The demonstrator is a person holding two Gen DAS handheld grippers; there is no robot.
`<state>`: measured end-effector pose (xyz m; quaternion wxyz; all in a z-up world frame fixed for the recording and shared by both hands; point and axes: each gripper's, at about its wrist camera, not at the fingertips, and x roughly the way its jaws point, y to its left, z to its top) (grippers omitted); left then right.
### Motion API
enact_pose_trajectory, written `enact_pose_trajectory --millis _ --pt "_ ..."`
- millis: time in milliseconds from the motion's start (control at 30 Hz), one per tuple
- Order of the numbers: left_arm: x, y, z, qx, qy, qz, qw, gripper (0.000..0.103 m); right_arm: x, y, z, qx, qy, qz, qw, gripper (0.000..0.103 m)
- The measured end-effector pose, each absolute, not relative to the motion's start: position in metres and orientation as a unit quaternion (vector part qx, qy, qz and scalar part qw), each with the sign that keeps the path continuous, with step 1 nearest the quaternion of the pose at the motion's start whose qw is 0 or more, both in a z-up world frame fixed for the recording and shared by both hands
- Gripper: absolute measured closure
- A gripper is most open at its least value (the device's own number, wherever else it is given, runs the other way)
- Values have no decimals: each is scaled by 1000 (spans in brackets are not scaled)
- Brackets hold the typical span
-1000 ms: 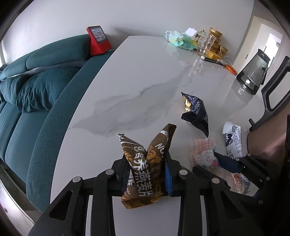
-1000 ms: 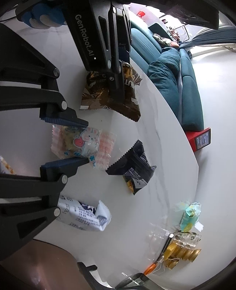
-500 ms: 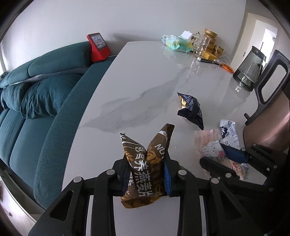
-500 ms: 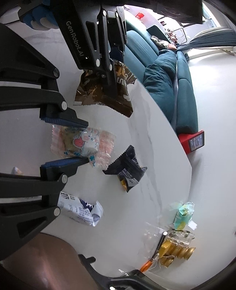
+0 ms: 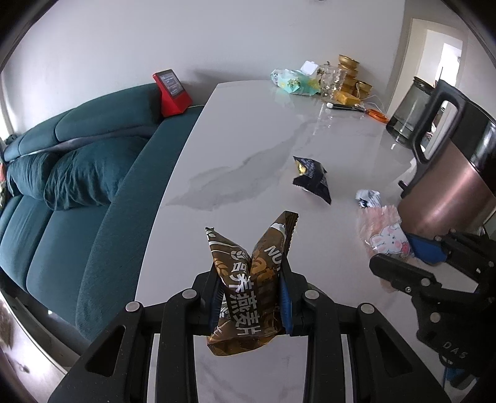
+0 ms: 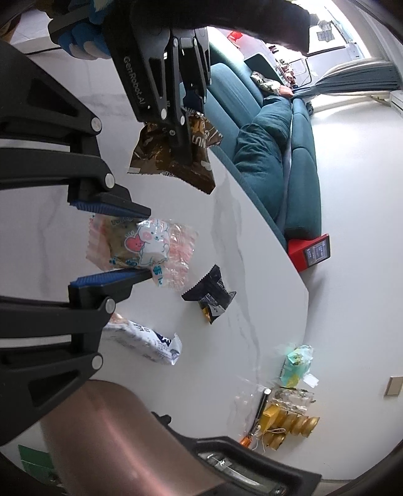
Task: Organize snacks
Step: 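Carry the brown bag and pink candy pack over the green tray with both tools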
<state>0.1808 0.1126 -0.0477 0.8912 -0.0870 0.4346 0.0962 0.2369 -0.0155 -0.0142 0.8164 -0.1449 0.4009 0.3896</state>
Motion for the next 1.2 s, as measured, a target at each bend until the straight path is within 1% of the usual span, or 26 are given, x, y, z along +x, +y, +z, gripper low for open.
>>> enact_pose_trajectory --millis 300,600,1200 --pt "157 82 -30 -61 430 72 898 77 201 -40 6 -141 389 392 821 54" --pt "147 37 -20 -31 434 29 900 77 174 -96 14 -136 397 370 829 53" --pt "149 -112 -3 27 438 -88 894 77 162 -263 27 -93 412 248 872 53"
